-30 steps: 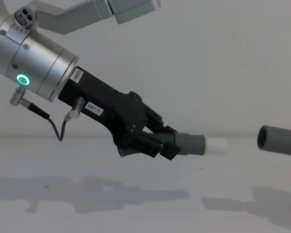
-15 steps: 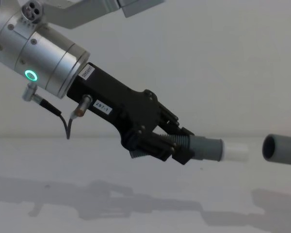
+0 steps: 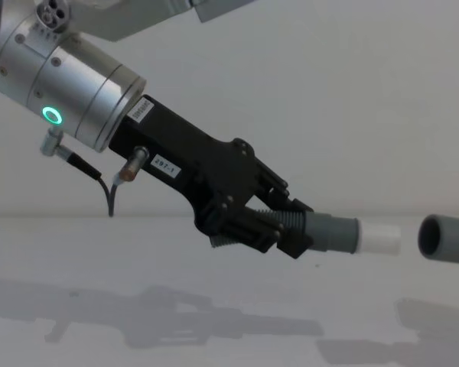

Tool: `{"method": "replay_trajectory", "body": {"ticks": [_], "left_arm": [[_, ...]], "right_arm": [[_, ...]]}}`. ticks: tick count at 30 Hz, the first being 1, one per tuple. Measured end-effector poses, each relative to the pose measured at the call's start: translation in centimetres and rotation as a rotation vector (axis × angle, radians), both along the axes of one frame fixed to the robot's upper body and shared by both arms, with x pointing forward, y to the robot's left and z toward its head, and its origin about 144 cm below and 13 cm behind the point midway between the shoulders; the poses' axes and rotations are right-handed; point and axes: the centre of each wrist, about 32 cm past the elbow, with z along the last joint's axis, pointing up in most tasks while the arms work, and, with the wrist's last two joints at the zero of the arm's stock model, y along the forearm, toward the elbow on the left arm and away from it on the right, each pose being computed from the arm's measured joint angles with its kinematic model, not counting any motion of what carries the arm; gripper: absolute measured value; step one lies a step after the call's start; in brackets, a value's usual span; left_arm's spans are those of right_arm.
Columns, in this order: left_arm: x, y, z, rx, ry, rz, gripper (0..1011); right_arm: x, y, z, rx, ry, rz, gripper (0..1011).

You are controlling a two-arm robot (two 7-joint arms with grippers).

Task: Use both hands to pick up one end of the pipe from the table, align the ends, and insert them.

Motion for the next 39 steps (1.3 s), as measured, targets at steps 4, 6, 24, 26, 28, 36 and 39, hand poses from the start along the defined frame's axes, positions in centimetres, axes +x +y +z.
{"method": "replay_trajectory", "body": {"ticks": [4,6,24,26,28,36,39], "left_arm": [[-0.2,-0.1,0.2,-0.005,-0.003,0.0,343],[-0.3,-0.2,0.4,-0.007,-0.004,0.001,343],[-0.7,-0.7,1.4,-0.004,0.029,-0.011,343],[-0.7,-0.8,1.4,0.003,0.04,-0.015,343],[-0.8,-0.8,1.4,0.006,0.045,-0.016,343],[-1.0,-0.7,1.6,0.026,0.065,-0.014,343],[-1.1,-0.6,1.7,0.034,0.069,-0.009,343]], "right_arm": [[0.0,0.0,0.0,0.0,0.002,0.003,176],[0.0,0.0,0.0,0.0,0.003,0.005,176],[0.0,0.0,0.1,0.001,0.007,0.011,176],[0.0,0.0,0.1,0.0,0.007,0.012,176],[0.0,0.0,0.1,0.0,0.008,0.012,176],[0.0,0.0,0.1,0.0,0.008,0.013,176],[0.0,0.0,0.1,0.0,0.009,0.013,176]]}}
